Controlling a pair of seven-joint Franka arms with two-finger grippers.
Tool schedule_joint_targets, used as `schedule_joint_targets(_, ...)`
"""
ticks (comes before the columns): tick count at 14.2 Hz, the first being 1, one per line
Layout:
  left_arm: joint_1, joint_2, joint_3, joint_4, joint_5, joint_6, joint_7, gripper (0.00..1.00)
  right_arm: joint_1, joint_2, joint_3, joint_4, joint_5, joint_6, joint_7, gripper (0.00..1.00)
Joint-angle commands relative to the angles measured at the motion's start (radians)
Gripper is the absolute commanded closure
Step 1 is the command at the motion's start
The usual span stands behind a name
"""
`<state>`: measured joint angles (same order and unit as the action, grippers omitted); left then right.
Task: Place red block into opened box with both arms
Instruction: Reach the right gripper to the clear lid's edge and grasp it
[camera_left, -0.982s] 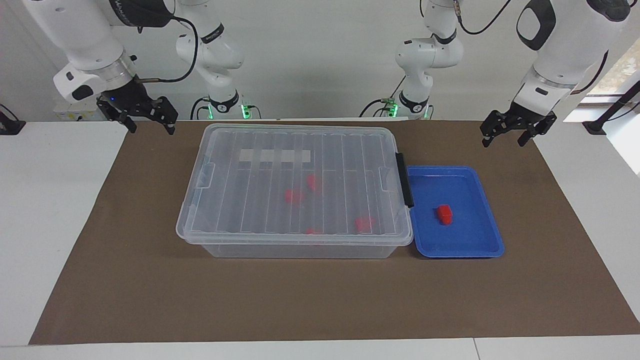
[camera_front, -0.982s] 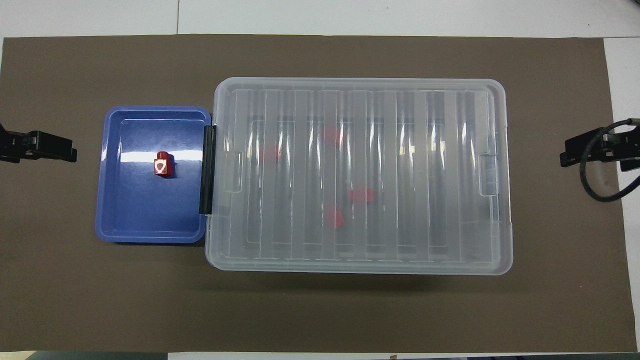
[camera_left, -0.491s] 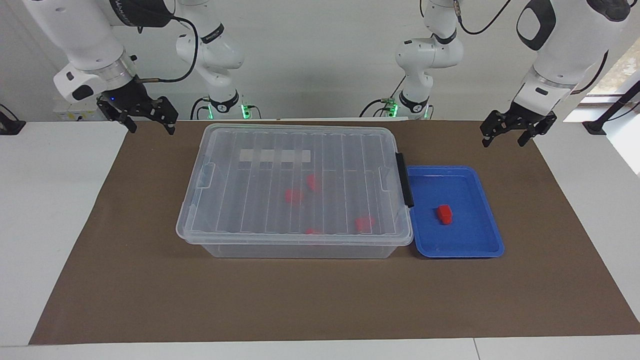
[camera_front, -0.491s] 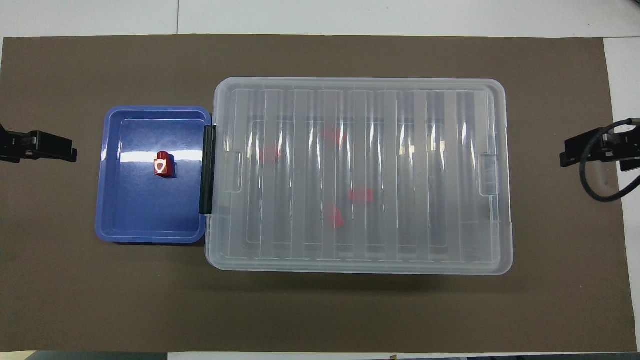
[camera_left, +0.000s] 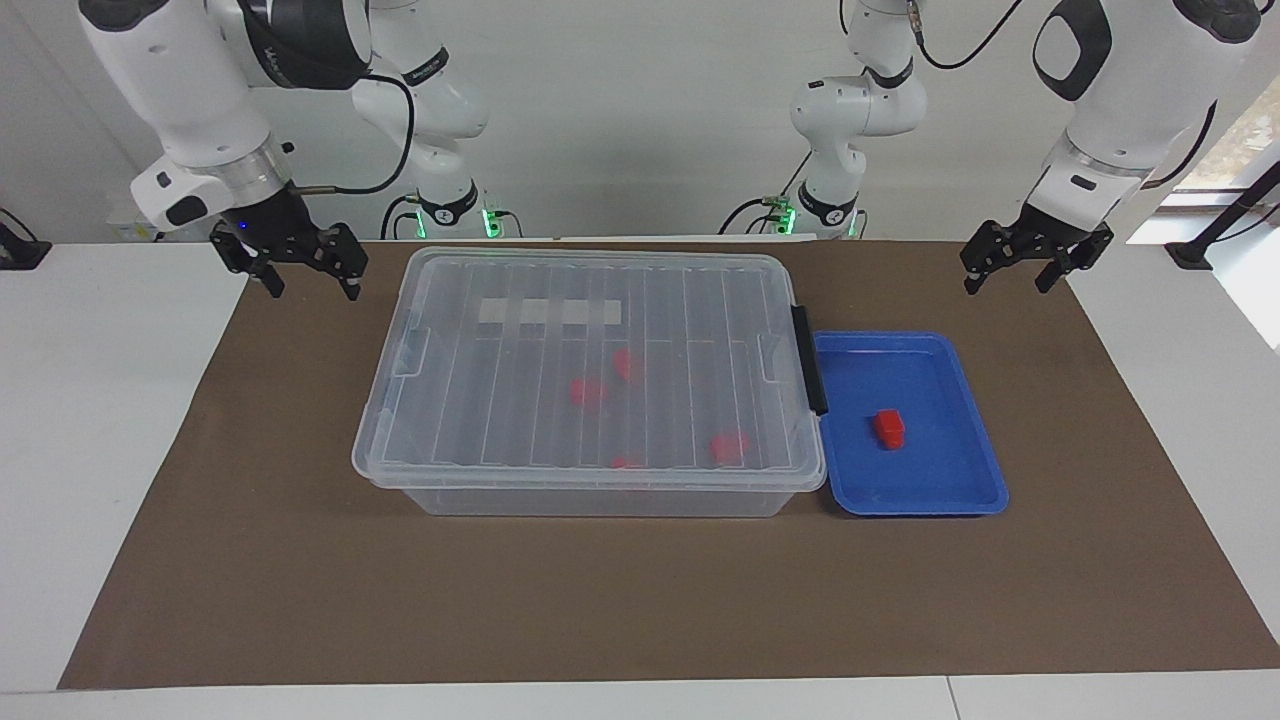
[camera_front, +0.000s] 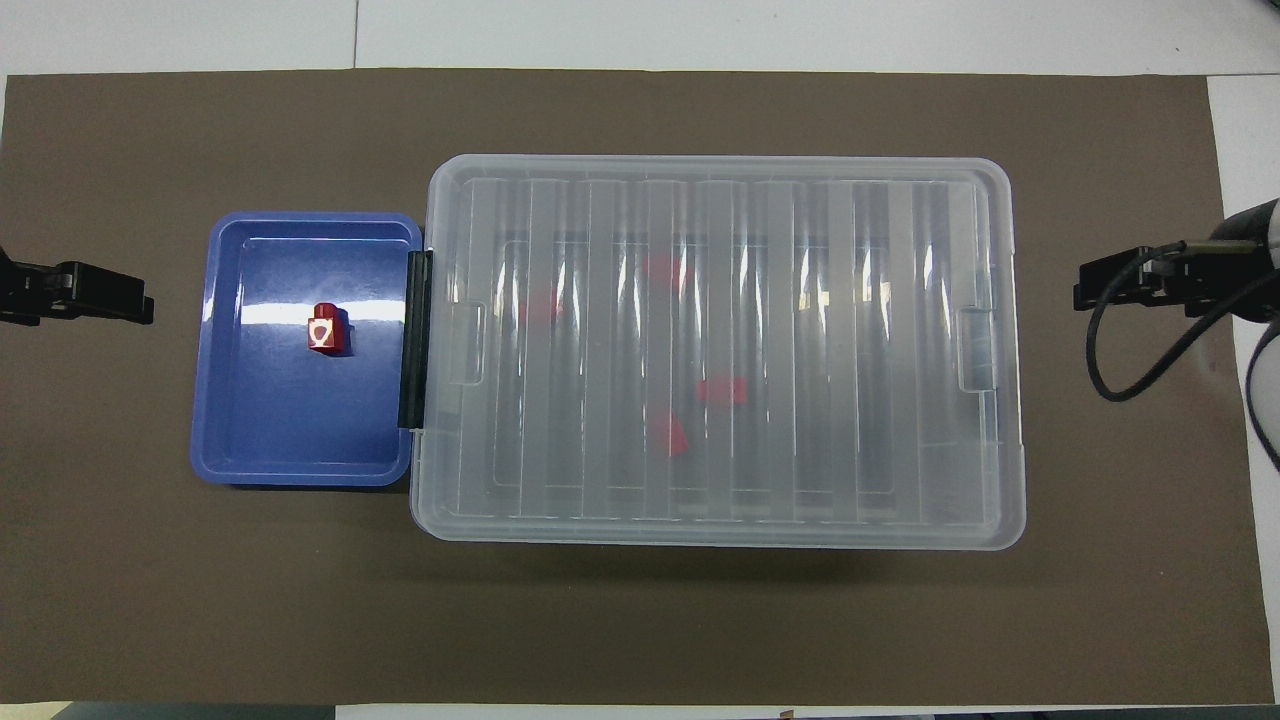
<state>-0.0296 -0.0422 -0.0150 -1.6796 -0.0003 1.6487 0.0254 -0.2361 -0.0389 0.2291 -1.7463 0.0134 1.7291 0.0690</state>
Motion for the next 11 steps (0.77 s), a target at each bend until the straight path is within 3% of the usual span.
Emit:
schedule_joint_targets(1, 0.014, -0.016, -0.005, -0.005, -0.015, -0.013, 0.011, 0.00, 0.018, -0.030, 0.004, -0.111, 0.020, 0.101, -0.002, 0.00)
schedule_joint_targets(5, 0.014, -0.016, -0.005, -0.005, -0.015, -0.013, 0.011, 0.00, 0.049, 0.039, 0.004, -0.121, 0.020, 0.162, 0.051, 0.00)
schedule_joint_targets(11, 0.014, -0.016, -0.005, -0.005, -0.015, -0.013, 0.011, 0.00, 0.038, 0.021, 0.001, -0.219, 0.011, 0.174, 0.040, 0.00)
